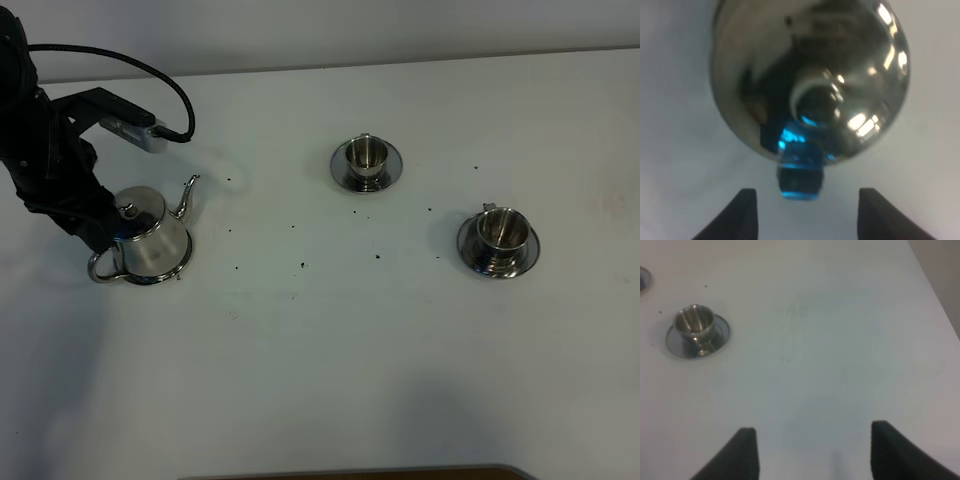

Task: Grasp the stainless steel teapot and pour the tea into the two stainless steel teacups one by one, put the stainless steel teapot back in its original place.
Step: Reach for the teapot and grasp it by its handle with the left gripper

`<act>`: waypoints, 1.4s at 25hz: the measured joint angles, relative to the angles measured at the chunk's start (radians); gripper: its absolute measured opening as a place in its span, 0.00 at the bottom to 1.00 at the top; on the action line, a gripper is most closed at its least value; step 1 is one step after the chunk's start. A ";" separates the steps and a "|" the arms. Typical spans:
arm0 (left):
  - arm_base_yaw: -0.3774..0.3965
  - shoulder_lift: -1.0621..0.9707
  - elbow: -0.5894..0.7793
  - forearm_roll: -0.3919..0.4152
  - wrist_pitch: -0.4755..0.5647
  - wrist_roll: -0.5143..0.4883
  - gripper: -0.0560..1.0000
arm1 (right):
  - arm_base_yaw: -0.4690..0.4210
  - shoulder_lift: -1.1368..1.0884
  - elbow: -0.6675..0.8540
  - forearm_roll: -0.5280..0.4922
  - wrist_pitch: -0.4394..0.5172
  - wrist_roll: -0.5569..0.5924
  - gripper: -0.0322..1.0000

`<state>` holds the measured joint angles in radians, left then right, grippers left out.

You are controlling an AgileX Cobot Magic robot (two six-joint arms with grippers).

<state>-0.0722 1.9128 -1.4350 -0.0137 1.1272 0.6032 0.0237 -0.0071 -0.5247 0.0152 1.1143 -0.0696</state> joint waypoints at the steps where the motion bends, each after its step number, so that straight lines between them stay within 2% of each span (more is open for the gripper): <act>1: 0.000 0.000 0.000 0.000 -0.005 0.000 0.54 | 0.000 0.000 0.000 0.000 0.000 0.000 0.50; 12: 0.000 0.053 0.000 -0.001 0.021 0.008 0.54 | 0.000 0.000 0.000 0.000 0.000 0.000 0.50; 23: 0.000 0.085 0.001 -0.001 -0.039 0.010 0.54 | 0.000 0.000 0.000 0.000 0.000 0.001 0.50; 35: -0.016 0.121 0.001 0.001 -0.038 0.029 0.54 | 0.000 0.000 0.000 -0.001 0.000 0.000 0.50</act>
<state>-0.0880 2.0339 -1.4341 -0.0122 1.0895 0.6327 0.0237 -0.0071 -0.5247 0.0143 1.1143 -0.0694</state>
